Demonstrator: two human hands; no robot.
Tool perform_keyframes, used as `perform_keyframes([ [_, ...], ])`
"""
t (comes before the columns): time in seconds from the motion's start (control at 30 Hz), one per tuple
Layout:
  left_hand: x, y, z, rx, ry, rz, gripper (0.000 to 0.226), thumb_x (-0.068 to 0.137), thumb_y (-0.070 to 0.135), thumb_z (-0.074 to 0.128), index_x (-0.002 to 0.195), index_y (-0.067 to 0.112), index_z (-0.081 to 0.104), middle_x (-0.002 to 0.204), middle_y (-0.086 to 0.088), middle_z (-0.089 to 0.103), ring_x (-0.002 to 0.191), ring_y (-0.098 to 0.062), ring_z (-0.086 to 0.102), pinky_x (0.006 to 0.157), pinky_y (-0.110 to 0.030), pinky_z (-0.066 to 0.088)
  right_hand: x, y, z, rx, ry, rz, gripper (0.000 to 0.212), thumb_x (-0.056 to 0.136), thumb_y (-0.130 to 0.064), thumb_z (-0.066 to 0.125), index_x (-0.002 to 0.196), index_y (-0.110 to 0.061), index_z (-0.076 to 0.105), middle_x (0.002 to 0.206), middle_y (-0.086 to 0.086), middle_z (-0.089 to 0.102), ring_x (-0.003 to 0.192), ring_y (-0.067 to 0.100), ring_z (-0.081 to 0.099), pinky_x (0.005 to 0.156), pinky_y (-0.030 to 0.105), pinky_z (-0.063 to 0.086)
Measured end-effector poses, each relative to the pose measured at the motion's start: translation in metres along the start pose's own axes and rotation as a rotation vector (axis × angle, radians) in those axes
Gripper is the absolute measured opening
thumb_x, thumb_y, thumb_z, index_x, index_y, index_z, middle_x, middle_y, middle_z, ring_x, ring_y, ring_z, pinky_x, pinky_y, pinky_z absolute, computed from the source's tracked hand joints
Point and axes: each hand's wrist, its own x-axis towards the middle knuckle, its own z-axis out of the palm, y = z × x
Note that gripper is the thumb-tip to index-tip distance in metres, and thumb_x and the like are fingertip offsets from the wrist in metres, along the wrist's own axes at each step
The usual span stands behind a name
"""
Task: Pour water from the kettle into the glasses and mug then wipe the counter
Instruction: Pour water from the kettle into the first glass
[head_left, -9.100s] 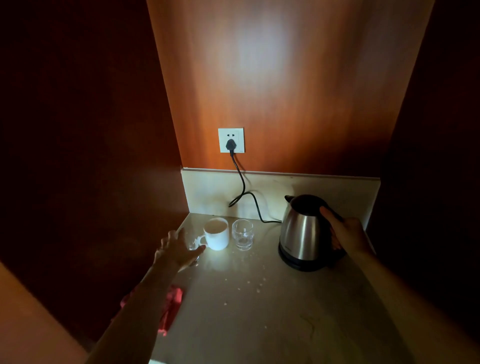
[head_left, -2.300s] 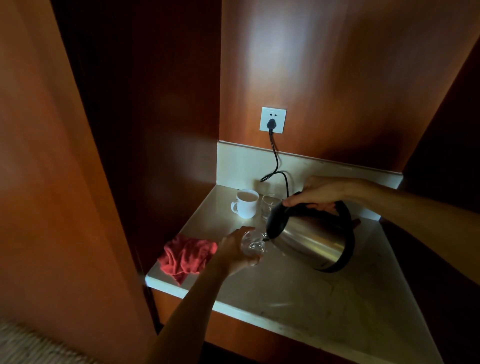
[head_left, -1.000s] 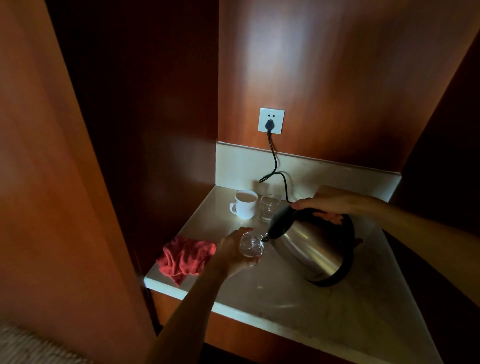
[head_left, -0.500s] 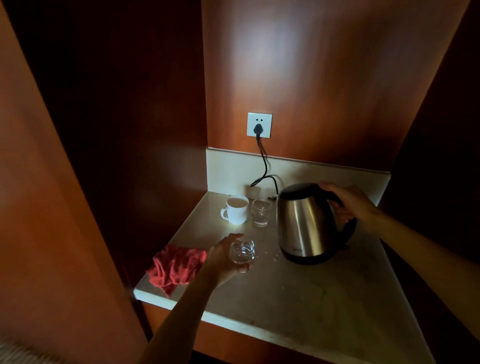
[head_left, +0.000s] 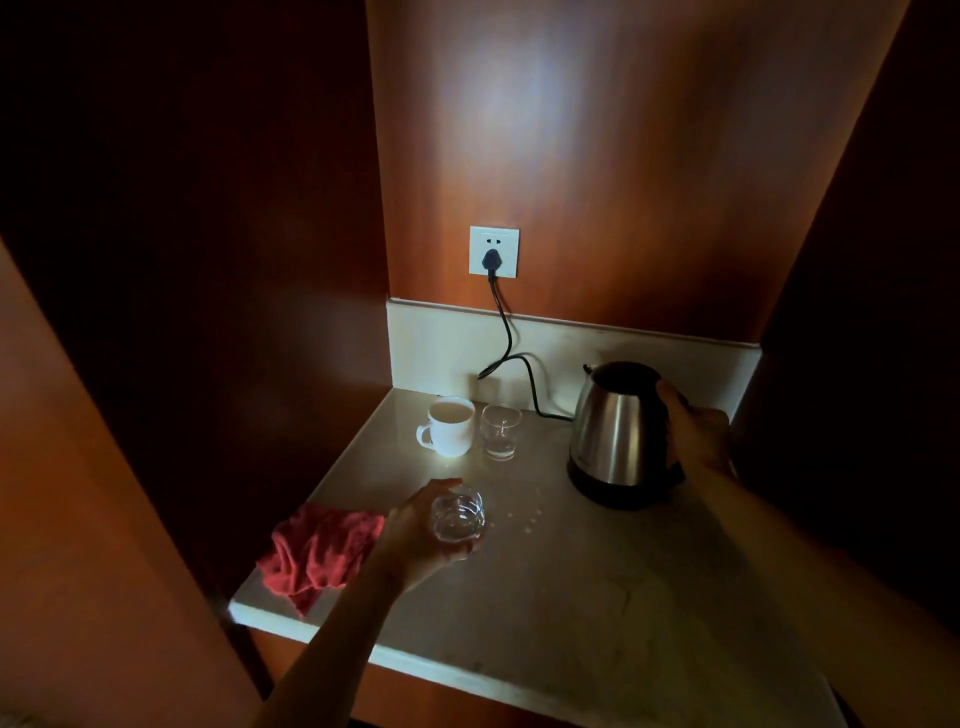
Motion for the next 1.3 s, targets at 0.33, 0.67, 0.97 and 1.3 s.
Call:
perform_keyframes([
  [0.33, -0.004, 0.005, -0.001, 0.018, 0.024, 0.008, 0.078, 0.051, 0.037, 0.094, 0.121, 0.035, 0.059, 0.097, 0.021, 0.071, 0.082, 0.011, 0.067, 0.080, -0.016, 0.055, 0.006, 0.026, -0.011, 0.091, 0.000, -0.004, 0.050, 0.084, -0.054, 0.075, 0.060, -0.013, 0.059, 0.056, 0.003, 0.060, 0.058, 0.025, 0.058, 0.057, 0.033, 0.047],
  [0.67, -0.003, 0.007, -0.002, 0.072, 0.018, 0.000, 0.079, 0.050, 0.040, 0.093, 0.120, 0.039, 0.056, 0.095, 0.023, 0.070, 0.081, 0.014, 0.065, 0.078, -0.008, 0.050, 0.015, 0.021, -0.014, 0.084, -0.039, -0.011, 0.049, 0.085, -0.050, 0.076, 0.058, -0.014, 0.055, 0.060, 0.006, 0.057, 0.059, 0.023, 0.057, 0.058, 0.032, 0.046],
  [0.97, -0.003, 0.009, 0.000, 0.074, 0.023, -0.005, 0.079, 0.050, 0.038, 0.094, 0.119, 0.041, 0.056, 0.094, 0.026, 0.069, 0.081, 0.017, 0.063, 0.073, 0.001, 0.042, 0.029, 0.022, -0.020, 0.112, -0.105, 0.010, 0.051, 0.073, -0.061, 0.080, 0.066, -0.013, 0.062, 0.060, 0.006, 0.059, 0.059, 0.023, 0.059, 0.058, 0.036, 0.046],
  [1.3, -0.001, 0.005, 0.001, 0.089, 0.011, 0.004, 0.081, 0.049, 0.044, 0.092, 0.122, 0.036, 0.056, 0.097, 0.024, 0.071, 0.083, 0.013, 0.066, 0.079, -0.010, 0.050, 0.016, 0.033, -0.024, 0.063, -0.244, -0.097, 0.050, 0.093, -0.047, 0.068, 0.062, -0.014, 0.047, 0.052, 0.003, 0.043, 0.046, 0.016, 0.044, 0.048, 0.026, 0.036],
])
